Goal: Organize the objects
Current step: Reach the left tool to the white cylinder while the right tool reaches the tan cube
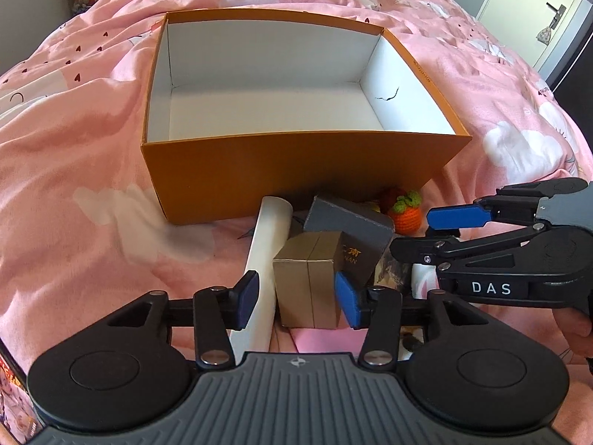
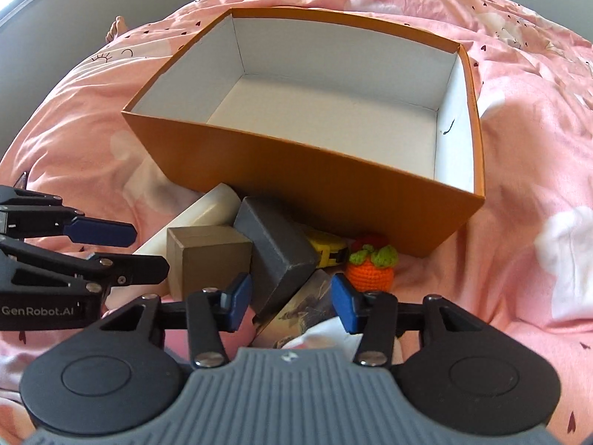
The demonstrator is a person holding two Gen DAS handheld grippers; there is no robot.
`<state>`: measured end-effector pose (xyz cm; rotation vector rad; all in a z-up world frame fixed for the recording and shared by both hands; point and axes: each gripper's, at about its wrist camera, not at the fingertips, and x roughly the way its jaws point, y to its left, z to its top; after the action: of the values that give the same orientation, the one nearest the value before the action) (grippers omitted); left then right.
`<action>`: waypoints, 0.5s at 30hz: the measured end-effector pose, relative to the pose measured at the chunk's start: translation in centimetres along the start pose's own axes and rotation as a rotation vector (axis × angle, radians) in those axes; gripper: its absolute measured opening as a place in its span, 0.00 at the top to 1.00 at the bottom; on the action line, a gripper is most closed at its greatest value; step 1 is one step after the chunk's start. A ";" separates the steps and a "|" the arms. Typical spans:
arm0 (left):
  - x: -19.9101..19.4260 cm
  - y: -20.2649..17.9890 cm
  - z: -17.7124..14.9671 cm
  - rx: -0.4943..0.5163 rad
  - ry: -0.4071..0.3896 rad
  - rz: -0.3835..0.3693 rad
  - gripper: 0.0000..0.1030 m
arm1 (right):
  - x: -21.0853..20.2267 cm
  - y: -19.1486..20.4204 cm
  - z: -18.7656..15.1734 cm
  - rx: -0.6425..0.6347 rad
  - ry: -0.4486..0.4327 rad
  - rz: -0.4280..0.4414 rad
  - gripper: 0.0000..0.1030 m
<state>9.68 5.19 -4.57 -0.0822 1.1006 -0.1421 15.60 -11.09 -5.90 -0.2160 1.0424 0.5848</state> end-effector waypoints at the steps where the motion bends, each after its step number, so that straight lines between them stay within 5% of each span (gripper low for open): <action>1: 0.2 0.1 0.1 0.008 0.012 0.008 0.43 | 0.2 -0.1 0.3 -0.002 0.002 0.000 0.50; 11: 2.2 1.5 0.5 0.058 0.136 0.060 0.43 | 2.0 1.5 2.6 0.089 0.056 0.159 0.49; 15: 2.4 2.0 0.0 0.050 0.142 0.057 0.43 | 3.0 2.7 3.3 0.163 0.085 0.182 0.40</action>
<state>10.92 6.82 -6.91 0.0041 1.2390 -0.1252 17.71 -6.38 -6.52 -0.0025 1.1941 0.6557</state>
